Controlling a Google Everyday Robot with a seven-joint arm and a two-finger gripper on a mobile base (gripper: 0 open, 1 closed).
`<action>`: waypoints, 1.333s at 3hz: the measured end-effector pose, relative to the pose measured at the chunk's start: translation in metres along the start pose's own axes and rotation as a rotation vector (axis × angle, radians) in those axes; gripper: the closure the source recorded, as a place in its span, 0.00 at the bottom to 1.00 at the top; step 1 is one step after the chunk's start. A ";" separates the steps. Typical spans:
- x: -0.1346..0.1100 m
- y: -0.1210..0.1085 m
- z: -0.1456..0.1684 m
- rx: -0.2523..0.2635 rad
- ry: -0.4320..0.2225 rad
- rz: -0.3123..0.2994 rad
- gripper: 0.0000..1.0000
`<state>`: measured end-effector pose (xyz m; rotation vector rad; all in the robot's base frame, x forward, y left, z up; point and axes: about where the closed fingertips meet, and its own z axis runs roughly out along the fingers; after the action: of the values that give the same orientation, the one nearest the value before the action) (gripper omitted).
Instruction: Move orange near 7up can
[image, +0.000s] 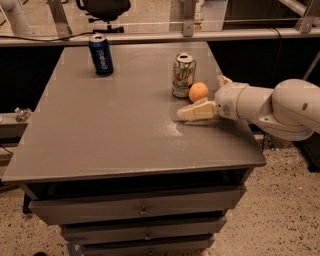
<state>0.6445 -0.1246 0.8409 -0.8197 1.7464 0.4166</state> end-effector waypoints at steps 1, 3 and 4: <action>-0.011 -0.002 -0.010 -0.017 -0.022 0.002 0.00; -0.058 -0.007 -0.089 -0.097 -0.099 -0.037 0.00; -0.067 -0.007 -0.142 -0.144 -0.093 -0.065 0.00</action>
Offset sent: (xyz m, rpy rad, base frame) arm -0.0473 -0.0463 0.0930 0.1072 -0.0754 0.1239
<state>0.5608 -0.1995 0.9511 -0.9425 1.6127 0.5334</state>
